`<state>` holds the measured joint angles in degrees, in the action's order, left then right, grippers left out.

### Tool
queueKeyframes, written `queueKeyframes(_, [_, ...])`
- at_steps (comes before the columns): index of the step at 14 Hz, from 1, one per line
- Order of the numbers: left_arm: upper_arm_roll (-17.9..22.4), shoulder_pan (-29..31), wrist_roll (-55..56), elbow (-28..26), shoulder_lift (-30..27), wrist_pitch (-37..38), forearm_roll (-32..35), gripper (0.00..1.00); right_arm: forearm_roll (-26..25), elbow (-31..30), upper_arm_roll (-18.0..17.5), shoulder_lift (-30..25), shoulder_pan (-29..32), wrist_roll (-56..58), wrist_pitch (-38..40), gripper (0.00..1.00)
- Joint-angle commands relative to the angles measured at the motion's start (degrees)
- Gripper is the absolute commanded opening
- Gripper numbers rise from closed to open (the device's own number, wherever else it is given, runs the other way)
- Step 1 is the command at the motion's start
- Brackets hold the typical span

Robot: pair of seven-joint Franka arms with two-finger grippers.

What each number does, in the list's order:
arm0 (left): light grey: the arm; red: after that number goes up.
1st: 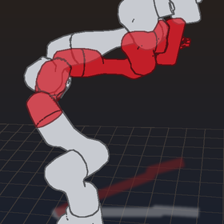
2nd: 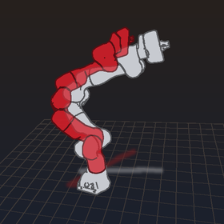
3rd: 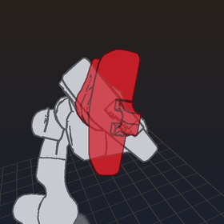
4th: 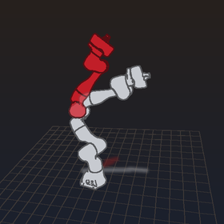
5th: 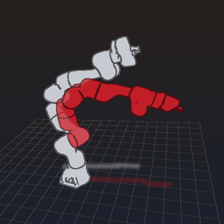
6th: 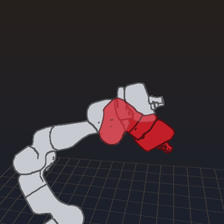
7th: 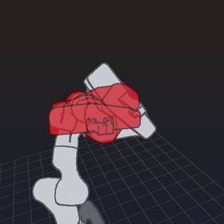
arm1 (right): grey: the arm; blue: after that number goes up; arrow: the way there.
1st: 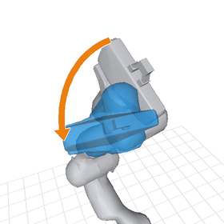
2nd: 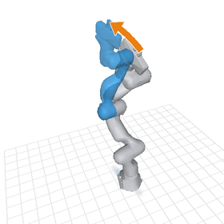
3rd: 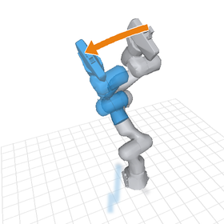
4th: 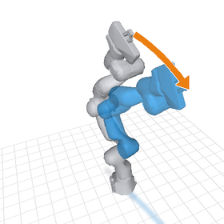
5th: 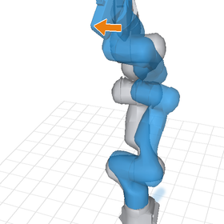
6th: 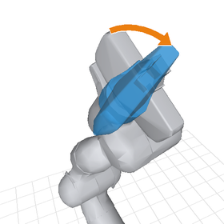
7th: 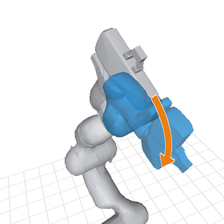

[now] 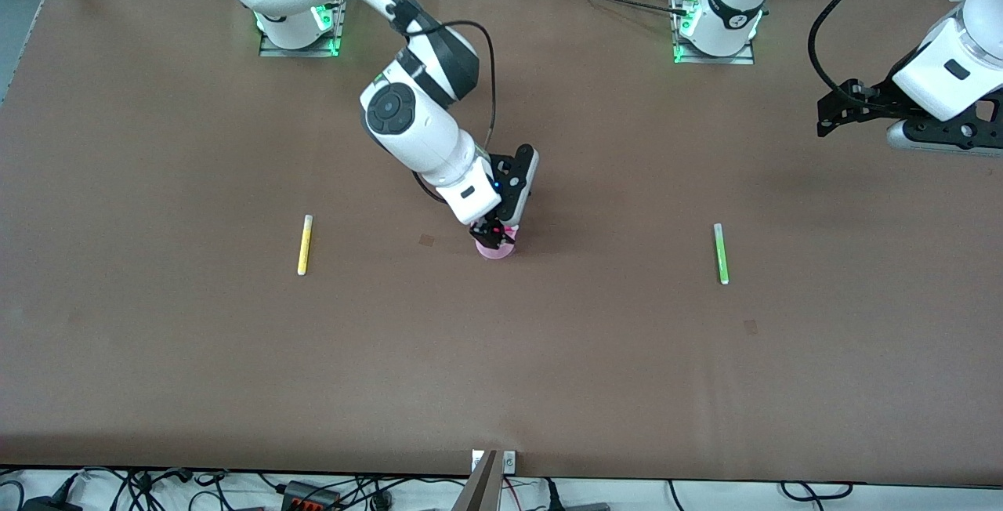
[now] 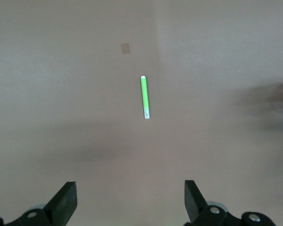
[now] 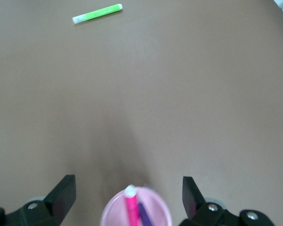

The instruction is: Organize pens into pink holder with both arms

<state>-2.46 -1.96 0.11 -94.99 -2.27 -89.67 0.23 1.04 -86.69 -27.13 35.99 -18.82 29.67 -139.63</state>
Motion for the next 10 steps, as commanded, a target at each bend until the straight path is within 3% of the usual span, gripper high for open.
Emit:
queueKeyframes(1, [-0.17,0.29,-0.99,1.47,0.69,1.08,0.73,1.00,0.10,-0.93,-0.12,-4.87,2.63,-12.56,8.73,1.00])
queueKeyframes(5, [-0.17,0.29,-0.99,1.47,0.69,1.08,0.73,1.00,-0.51,-0.24,0.40,-8.47,6.07,-25.86,23.49,1.00])
queueKeyframes(8, [-0.17,0.29,-0.99,1.47,0.69,1.08,0.73,1.00,-0.60,3.71,1.81,-9.18,10.45,-28.78,34.66,1.00])
queueKeyframes(10, [-0.17,0.29,-0.99,1.47,0.69,1.08,0.73,1.00,-0.95,5.04,4.70,-9.27,12.05,-29.92,40.12,1.00])
